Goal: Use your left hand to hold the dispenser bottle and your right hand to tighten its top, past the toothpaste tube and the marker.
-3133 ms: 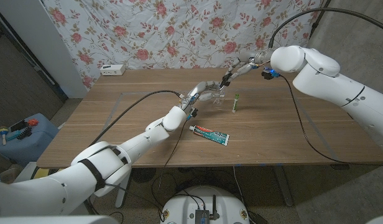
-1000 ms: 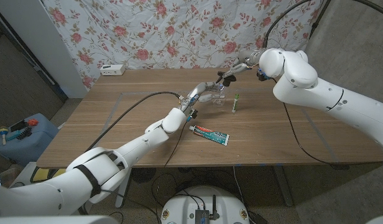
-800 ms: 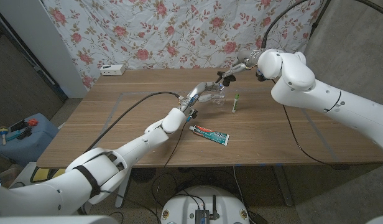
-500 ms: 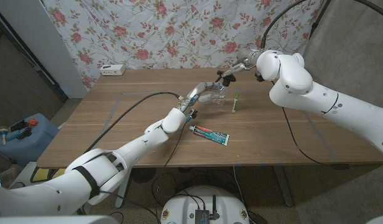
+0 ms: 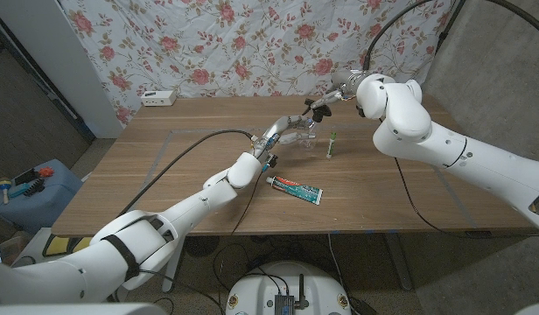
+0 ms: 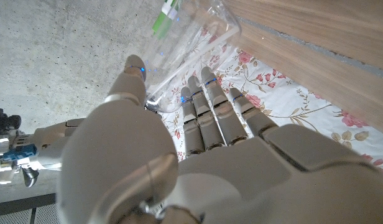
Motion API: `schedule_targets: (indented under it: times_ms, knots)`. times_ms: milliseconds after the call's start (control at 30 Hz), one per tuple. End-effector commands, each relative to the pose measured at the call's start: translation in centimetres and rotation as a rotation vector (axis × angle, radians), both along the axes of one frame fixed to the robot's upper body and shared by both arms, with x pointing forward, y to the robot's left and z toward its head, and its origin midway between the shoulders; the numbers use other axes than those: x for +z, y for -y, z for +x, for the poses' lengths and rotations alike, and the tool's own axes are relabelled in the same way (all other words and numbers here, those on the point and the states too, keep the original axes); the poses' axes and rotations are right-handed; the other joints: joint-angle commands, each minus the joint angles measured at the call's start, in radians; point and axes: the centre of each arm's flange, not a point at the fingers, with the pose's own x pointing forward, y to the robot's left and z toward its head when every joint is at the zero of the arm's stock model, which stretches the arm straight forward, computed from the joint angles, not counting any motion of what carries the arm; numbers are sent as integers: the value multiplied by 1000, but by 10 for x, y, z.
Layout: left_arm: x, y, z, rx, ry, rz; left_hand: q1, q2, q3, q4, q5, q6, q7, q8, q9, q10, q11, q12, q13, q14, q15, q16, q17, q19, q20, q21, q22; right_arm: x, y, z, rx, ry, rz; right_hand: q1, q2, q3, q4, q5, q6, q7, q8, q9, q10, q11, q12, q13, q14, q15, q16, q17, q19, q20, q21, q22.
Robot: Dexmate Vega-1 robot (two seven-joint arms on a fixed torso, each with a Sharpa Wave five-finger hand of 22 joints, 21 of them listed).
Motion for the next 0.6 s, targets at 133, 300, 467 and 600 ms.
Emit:
schedule_targets:
  times_ms: [133,300,467,600]
  knots:
    - [0,0,0,-3,2,0,-41,61,82,76,4,62,-45,3,3,6,-3,5,3,6,-71,7,4,-3,-44,1,3,-5,-9,-6,-42,87,-31,16,13,3,-10,6,258,162,18,3,37,-2,12,1,34,-11,8,2,28,-7,7,2]
    - [1,0,0,-4,3,-1,-40,60,82,75,4,61,-44,3,3,6,-4,4,3,5,-72,6,4,-3,-44,1,3,-5,-9,-6,-35,93,-33,19,16,4,-13,6,250,161,12,3,47,-6,9,1,47,-15,8,2,35,-11,5,3]
    - [1,-1,0,-2,4,-4,-39,61,83,75,4,61,-46,2,3,6,-5,5,3,5,-72,6,4,-2,-44,1,3,-2,-7,-8,-27,90,-33,15,9,-1,-14,4,157,140,-32,3,35,2,-7,1,51,-17,-1,3,32,-7,-2,3]
    - [0,-2,0,0,3,-6,-39,60,82,75,4,60,-45,2,3,8,-7,5,3,5,-73,6,4,-2,-45,1,3,-1,-6,-9,-17,82,-36,7,3,-7,-13,2,88,136,-65,4,39,2,-14,2,39,-14,-13,5,25,-5,-7,3]
